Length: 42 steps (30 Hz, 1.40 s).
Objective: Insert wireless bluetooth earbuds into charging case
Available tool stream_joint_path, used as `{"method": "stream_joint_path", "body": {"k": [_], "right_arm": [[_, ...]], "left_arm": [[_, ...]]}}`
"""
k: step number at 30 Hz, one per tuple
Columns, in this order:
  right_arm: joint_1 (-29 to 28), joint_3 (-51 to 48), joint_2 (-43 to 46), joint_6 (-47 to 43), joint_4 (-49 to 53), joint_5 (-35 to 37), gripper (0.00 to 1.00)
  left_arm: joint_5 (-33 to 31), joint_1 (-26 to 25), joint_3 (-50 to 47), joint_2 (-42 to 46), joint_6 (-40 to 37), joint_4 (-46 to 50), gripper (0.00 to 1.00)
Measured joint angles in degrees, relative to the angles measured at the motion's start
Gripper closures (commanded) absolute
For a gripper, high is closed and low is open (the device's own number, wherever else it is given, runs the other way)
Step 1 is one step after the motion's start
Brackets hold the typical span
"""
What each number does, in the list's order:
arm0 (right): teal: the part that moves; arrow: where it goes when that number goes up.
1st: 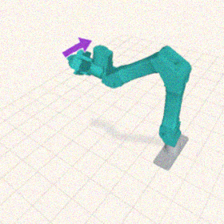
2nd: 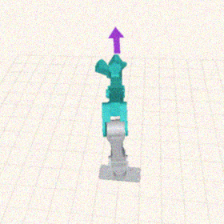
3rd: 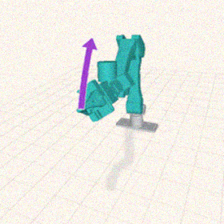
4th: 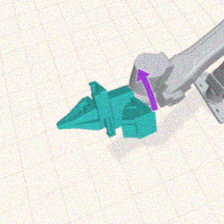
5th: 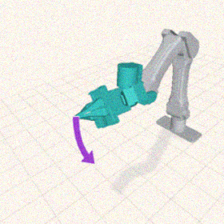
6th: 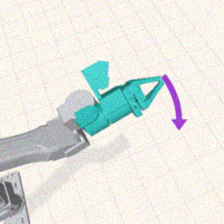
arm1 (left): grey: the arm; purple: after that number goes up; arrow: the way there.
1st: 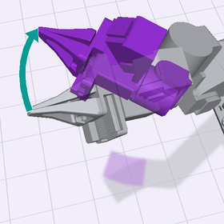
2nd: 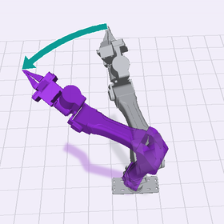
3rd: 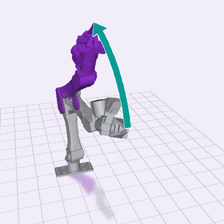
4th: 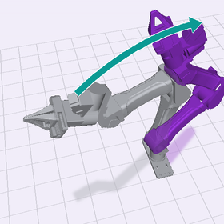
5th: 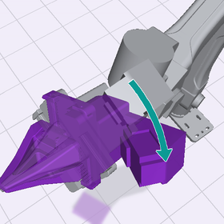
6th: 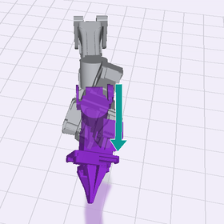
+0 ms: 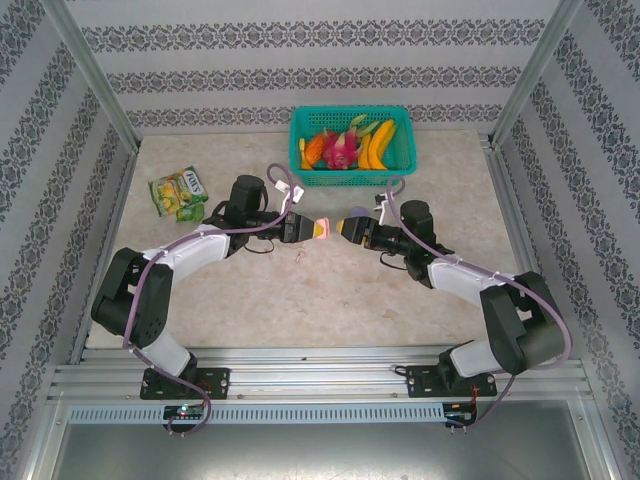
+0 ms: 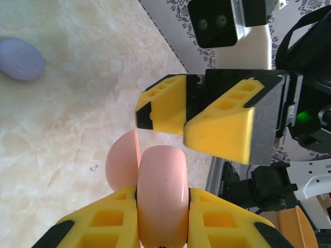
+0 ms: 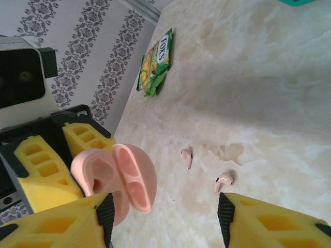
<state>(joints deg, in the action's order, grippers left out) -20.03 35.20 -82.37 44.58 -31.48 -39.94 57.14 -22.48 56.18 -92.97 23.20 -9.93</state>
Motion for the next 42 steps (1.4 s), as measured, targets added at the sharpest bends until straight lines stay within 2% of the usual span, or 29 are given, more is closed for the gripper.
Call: {"method": "stream_joint_path", "body": {"k": [12,34,42], "right_arm": [[-2.7,2.5,-3.9,0.0,-0.1,0.0,0.49],[-3.8,5.2,-7.5,0.0,0.0,-0.1,0.59],[-3.9,6.0,-8.1,0.0,-0.1,-0.5,0.69]], "left_arm": [[0.3,0.0,0.1,0.0,1.0,-1.2,0.98],[-0.4,0.2,0.1,0.0,1.3,-1.7,0.98],[-0.4,0.5,0.1,0.0,1.7,-2.1,0.98]]}}
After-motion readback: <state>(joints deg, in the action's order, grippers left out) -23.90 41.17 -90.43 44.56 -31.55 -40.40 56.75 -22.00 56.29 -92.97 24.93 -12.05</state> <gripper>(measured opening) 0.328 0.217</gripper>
